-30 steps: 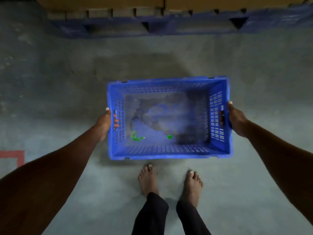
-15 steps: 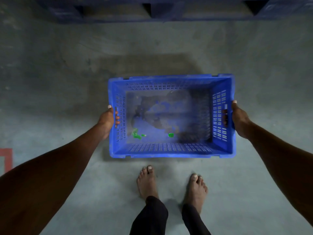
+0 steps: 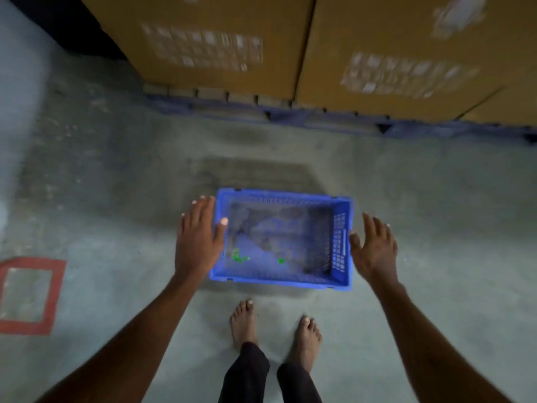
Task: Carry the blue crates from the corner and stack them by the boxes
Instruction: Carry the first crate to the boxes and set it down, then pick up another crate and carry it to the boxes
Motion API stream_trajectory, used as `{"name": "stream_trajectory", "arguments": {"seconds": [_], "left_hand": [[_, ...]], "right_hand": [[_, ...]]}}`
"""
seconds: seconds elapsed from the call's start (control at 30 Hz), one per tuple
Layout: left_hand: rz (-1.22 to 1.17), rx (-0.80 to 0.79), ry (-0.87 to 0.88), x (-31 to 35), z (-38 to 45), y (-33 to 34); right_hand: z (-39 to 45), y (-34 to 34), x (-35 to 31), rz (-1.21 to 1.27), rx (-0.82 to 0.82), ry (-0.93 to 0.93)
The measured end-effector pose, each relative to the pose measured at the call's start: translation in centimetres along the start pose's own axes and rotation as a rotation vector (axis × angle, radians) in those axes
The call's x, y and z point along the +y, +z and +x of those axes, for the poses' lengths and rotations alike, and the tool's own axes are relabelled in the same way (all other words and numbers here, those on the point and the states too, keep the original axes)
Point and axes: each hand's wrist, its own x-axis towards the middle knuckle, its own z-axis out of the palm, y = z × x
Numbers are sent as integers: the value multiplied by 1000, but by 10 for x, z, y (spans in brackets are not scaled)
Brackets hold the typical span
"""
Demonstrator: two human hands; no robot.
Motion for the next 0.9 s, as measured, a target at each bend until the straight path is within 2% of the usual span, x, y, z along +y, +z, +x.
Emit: {"name": "stream_trajectory", "arguments": {"seconds": [0.07, 0.2, 0.33, 0.43, 0.67, 0.9], "left_hand": [[149, 77, 102, 35, -29, -72], [273, 147, 75, 95, -93, -203], [270, 216, -49, 124, -156, -309], [243, 289, -171, 132, -209, -364], [217, 441, -523, 137, -375, -411], [136, 646, -921, 128, -558, -408]], "right_hand": [[-44, -59, -49, -74, 70, -109], [-127, -171, -137, -57, 122, -234], [-207, -259, -200, 4, 140, -383], [-262, -299, -227, 25, 130, -514], [-373, -331, -240, 29, -3, -860], [-497, -311, -244, -26, -208, -1232]]}}
